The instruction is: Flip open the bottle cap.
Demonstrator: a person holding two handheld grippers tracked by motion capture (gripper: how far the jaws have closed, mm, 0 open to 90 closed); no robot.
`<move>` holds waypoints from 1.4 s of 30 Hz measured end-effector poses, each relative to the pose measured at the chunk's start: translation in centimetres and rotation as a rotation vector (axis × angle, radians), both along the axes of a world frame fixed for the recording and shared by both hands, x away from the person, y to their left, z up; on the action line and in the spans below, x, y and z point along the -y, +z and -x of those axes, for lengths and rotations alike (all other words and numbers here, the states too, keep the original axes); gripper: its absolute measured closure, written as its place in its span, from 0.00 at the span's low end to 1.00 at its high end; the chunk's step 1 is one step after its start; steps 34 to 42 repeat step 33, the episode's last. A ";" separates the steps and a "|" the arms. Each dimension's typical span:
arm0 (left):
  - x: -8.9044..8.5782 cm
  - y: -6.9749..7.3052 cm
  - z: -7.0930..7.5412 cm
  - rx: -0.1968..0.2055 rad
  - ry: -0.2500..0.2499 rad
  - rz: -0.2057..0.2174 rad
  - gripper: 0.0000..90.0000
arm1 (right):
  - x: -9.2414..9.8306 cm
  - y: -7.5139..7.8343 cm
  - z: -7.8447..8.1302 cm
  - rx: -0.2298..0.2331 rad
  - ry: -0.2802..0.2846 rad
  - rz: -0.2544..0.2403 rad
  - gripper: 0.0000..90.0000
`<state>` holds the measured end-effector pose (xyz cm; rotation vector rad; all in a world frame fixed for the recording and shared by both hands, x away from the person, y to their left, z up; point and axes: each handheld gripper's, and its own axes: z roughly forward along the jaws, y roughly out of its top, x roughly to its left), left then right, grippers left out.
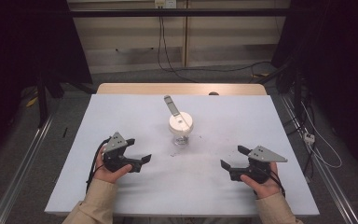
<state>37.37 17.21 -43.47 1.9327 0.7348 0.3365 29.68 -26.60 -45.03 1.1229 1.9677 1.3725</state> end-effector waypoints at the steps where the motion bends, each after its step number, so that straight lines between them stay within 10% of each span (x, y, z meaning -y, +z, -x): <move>1: -0.2 0.0 0.0 0.000 0.004 -0.001 0.08 | 0.1 0.0 0.1 0.000 0.000 0.000 0.12; 42: -4.6 -0.6 1.1 -0.007 0.068 -0.012 0.09 | 1.6 -0.5 1.1 0.002 -0.029 0.011 0.12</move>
